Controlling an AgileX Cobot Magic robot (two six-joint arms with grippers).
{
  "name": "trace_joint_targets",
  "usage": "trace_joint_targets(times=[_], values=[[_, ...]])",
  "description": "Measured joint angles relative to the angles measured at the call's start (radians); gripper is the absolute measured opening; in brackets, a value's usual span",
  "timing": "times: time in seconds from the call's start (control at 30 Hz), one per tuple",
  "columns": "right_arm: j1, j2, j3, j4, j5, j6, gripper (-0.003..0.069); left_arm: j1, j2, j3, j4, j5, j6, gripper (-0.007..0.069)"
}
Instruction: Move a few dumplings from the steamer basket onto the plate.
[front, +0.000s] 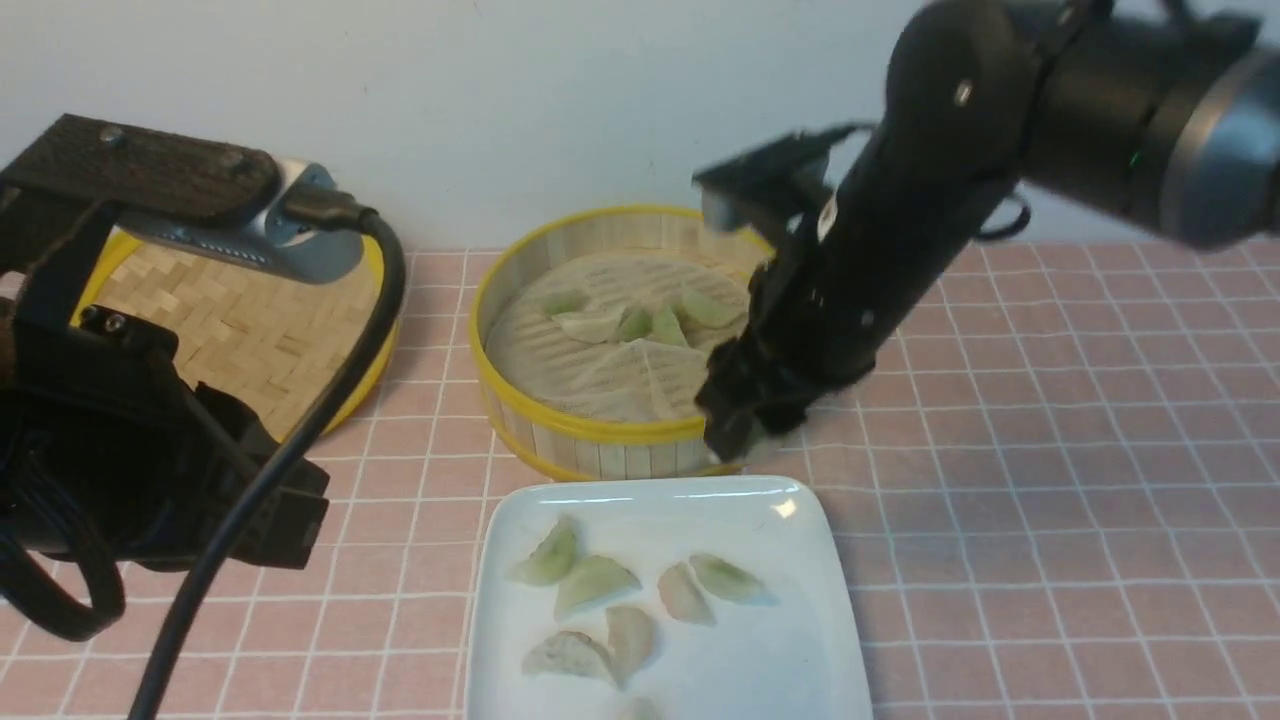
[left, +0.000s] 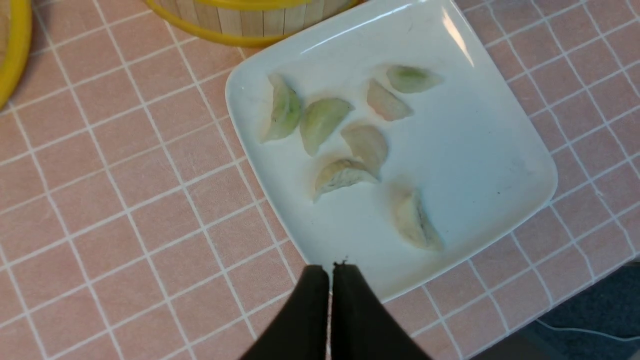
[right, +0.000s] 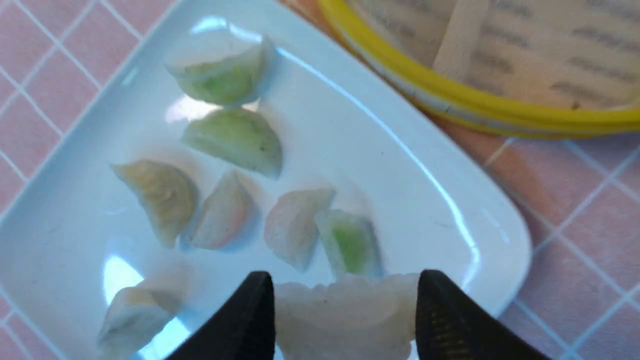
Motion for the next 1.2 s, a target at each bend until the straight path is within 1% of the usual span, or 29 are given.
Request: trace_joint_targets(times=[0.1,0.2,0.37,0.4,0.43,0.53,0.57,0.67,0.73,0.77,0.8,0.87,0.9,0.93,1.0,1.07,1.1,1.13,1.17,1.2], values=[[0.005,0.036,0.096,0.001,-0.13,0.044,0.0336,0.0,0.0,0.0,0.0,0.0,0.001,-0.0006],[0.005,0.075,0.112,-0.006,-0.204,0.067,0.0336,0.0,0.0,0.0,-0.002,0.0,0.001,-0.0006],[0.005,0.108,0.099,-0.002,-0.23,0.072,0.0336,0.0,0.0,0.0,-0.001,0.0,0.001,-0.0006],[0.005,0.109,0.098,-0.002,-0.23,0.072,0.0345,0.0,0.0,0.0,-0.001,0.0,0.001,-0.0006],[0.005,0.109,0.094,-0.002,-0.23,0.072,0.036,0.0,0.0,0.0,-0.001,0.0,0.001,-0.0006],[0.005,0.109,0.069,-0.003,-0.206,0.075,0.0449,0.0,0.0,0.0,-0.001,0.0,0.001,-0.0006],[0.005,0.109,0.051,-0.003,-0.179,0.078,0.0501,0.0,0.0,0.0,-0.001,0.0,0.001,-0.0006],[0.005,0.109,0.008,-0.004,-0.094,0.085,0.0565,0.0,0.0,0.0,-0.001,0.0,0.001,-0.0006],[0.005,0.108,-0.034,-0.011,0.0,0.108,0.057,0.0,0.0,0.0,-0.001,0.0,0.001,-0.0006],[0.005,0.105,-0.044,-0.016,0.022,0.113,0.0556,0.0,0.0,0.0,-0.001,0.0,0.001,-0.0006],[0.005,0.092,-0.055,-0.028,0.052,0.12,0.0525,0.0,0.0,0.0,-0.001,-0.001,0.001,-0.0006],[0.005,0.05,-0.06,-0.048,0.094,0.127,0.0421,0.0,0.0,0.0,-0.001,-0.003,0.001,-0.0006],[0.005,0.037,-0.06,-0.053,0.1,0.13,0.0395,0.0,0.0,0.0,-0.001,-0.005,0.001,-0.0006],[0.005,-0.029,-0.061,-0.069,0.112,0.146,0.028,0.0,0.0,0.0,-0.001,-0.008,0.001,-0.0006],[0.005,-0.135,-0.057,-0.084,0.117,0.167,0.013,0.0,0.0,0.0,-0.001,-0.016,0.001,-0.0006],[0.005,-0.237,-0.044,-0.091,0.118,0.183,0.0049,0.0,0.0,0.0,-0.001,-0.03,0.001,-0.0006],[0.005,-0.306,-0.028,-0.097,0.118,0.191,0.0022,0.0,0.0,0.0,-0.001,-0.036,0.001,-0.0006],[0.005,-0.41,0.004,-0.106,0.107,0.202,0.0002,0.0,0.0,0.0,-0.001,-0.042,0.001,-0.0006],[0.005,-0.41,0.004,-0.106,0.107,0.202,0.0002,0.0,0.0,0.0,-0.001,-0.042,0.001,-0.0006],[0.005,-0.566,0.065,-0.121,0.07,0.217,-0.0008,0.0,0.0,0.0,-0.001,-0.056,0.001,-0.0006]])
